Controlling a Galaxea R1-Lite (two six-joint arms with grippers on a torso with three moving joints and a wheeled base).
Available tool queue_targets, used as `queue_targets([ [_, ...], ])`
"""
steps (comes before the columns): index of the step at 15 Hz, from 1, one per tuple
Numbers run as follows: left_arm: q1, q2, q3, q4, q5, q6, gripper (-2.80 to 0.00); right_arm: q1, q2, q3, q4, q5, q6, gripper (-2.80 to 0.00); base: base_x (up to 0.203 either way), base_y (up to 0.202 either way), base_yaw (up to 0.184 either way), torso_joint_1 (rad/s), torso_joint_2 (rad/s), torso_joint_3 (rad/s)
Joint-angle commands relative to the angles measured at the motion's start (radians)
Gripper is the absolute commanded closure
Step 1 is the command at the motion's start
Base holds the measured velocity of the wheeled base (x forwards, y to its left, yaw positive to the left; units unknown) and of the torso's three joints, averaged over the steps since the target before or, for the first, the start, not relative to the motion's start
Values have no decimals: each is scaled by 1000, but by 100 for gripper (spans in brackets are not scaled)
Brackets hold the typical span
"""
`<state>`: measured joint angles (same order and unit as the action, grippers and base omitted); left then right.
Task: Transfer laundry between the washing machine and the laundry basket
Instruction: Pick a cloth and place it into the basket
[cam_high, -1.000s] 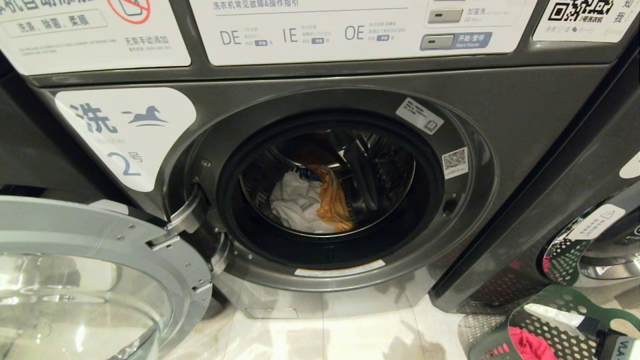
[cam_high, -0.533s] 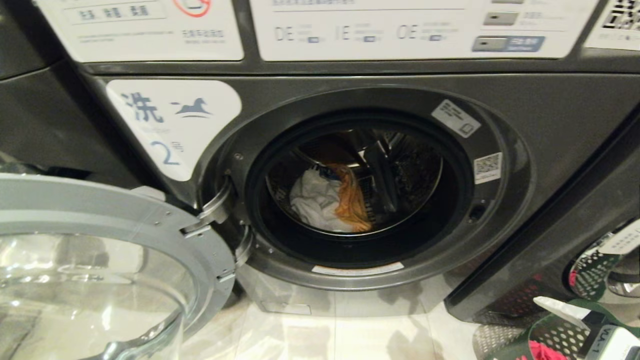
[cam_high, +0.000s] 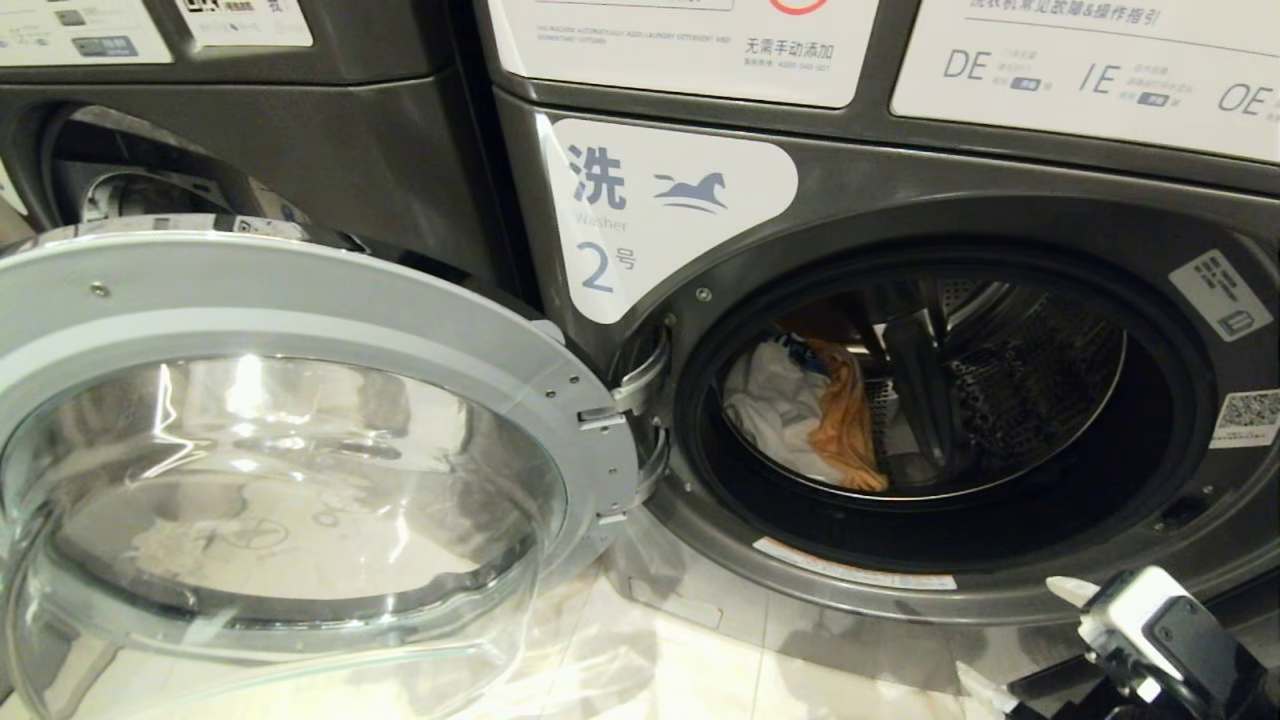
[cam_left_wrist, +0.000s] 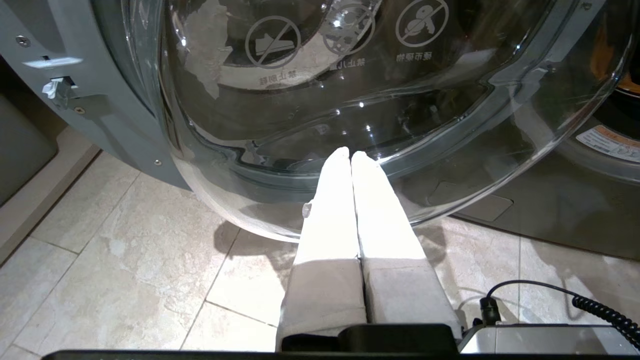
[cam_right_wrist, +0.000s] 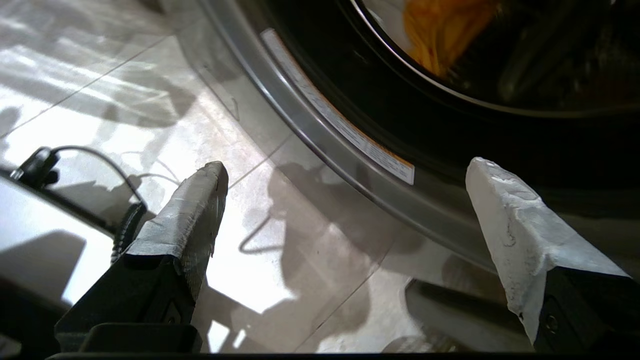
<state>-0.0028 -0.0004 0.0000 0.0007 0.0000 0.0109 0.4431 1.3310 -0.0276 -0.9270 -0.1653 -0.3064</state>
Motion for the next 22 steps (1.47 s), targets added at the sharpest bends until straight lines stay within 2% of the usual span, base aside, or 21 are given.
queue_targets([
  [1,0,-1,0,1,0,0,0,-62,126,-30,-19,-2,34,-280,0,0,0,0,0,0],
  [3,0,-1,0,0,0,0,0,-109,206,-132,-31,-3,96,-280,0,0,0,0,0,0],
  [6,0,-1,0,-1,0,0,0,-119,340,-254,-47,-23,179,-280,0,0,0,0,0,0],
  [10,0,-1,0,-1,0,0,0,-89,497,-272,-223,-54,249,-280,0,0,0,0,0,0],
  [14,0,-1,0,-1,0,0,0,-38,638,-366,-286,-150,393,-280,0,0,0,0,0,0],
  [20,0,-1,0,0,0,0,0,-19,830,-561,-289,-266,455,-280,0,0,0,0,0,0],
  [22,0,-1,0,1,0,0,0,-13,886,-664,-288,-317,496,-280,0,0,0,0,0,0],
])
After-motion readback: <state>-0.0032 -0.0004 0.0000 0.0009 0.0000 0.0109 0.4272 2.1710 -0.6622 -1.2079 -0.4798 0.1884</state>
